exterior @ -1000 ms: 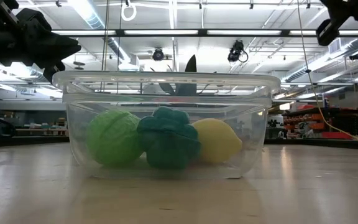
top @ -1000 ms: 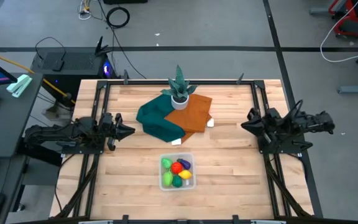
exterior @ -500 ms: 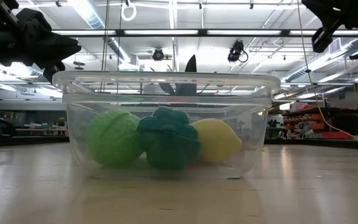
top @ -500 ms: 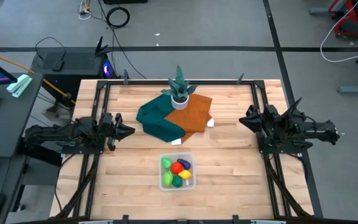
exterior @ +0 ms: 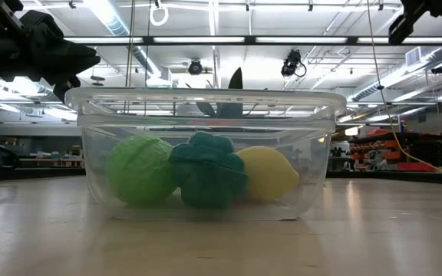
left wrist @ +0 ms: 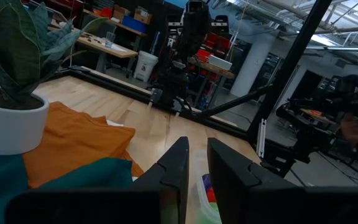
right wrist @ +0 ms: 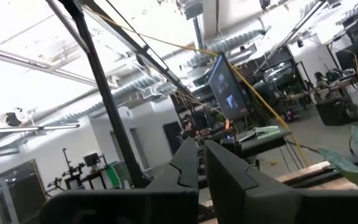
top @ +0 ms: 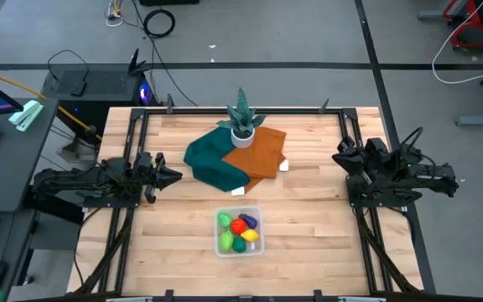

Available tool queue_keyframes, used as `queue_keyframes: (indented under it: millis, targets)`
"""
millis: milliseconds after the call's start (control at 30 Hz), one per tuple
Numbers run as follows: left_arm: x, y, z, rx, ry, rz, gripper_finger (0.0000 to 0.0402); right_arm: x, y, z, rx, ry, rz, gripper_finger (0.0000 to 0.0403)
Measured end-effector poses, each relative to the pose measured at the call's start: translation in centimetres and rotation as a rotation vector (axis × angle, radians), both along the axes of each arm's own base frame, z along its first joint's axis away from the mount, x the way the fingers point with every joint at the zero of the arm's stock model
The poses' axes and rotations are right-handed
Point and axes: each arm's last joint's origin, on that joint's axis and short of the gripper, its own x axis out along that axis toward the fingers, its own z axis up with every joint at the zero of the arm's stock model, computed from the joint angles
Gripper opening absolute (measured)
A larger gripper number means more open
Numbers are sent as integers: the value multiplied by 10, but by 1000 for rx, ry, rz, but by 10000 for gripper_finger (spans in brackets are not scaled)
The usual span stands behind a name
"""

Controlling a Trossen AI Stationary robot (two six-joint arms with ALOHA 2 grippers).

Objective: Pick and placing Produce into tupperware
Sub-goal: Return to Home Position

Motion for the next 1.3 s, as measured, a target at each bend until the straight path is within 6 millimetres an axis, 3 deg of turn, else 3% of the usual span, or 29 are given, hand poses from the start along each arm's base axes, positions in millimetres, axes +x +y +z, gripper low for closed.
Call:
queue_keyframes:
  millis: [400, 833, 1033, 1300]
  targets:
    - [0, 0, 0, 0, 0, 0, 57, 8, 0, -16, 36, 24, 13, 0]
    - [0, 0, 0, -1, 0, 0, 66, 13, -1, -41, 98, -151, 36, 0]
    - [0, 0, 0, 0, 0, 0, 58, 16, -1, -45, 78, -100, 19, 0]
    - [0, 0, 0, 0, 0, 0, 64, 27, -3, -72, 63, 202, -6, 0]
